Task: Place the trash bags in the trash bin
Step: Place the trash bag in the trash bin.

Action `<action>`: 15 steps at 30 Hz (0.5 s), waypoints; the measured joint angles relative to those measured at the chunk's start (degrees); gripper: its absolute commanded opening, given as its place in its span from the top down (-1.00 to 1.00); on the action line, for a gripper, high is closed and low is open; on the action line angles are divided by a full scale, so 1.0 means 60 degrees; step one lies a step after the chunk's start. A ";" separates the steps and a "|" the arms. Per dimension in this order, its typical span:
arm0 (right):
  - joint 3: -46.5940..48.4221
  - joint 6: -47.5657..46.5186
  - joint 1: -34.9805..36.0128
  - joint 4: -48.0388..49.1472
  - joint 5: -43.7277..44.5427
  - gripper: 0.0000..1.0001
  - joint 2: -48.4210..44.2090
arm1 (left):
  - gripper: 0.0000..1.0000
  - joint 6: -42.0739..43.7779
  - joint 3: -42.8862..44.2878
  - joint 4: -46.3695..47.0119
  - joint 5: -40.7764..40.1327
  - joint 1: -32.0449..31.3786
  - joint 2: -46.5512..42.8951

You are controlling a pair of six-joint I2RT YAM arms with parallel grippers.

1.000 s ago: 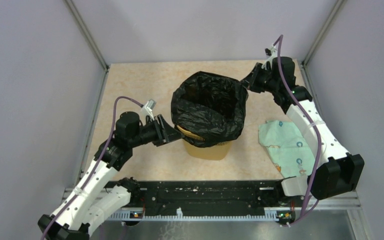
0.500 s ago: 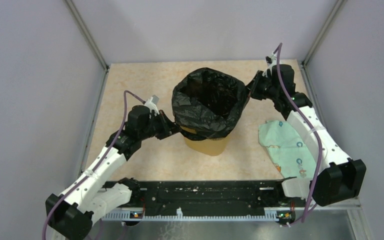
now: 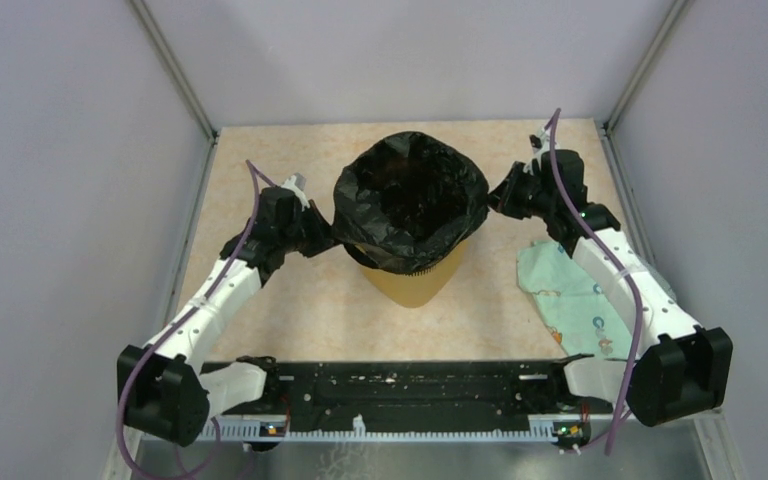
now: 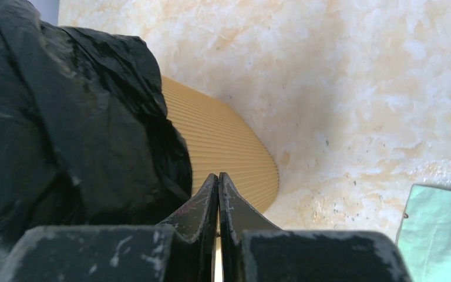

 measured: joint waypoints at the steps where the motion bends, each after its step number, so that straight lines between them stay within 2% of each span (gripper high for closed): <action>1: -0.0109 0.0015 0.0000 0.0062 -0.0015 1.00 -0.0040 | 0.99 0.0091 0.0076 0.0004 0.0018 0.0091 0.0124; 15: -0.2481 0.0514 0.0189 0.1107 -0.0444 1.00 -0.0240 | 1.00 0.0692 0.0532 0.0138 0.0546 0.0361 0.2277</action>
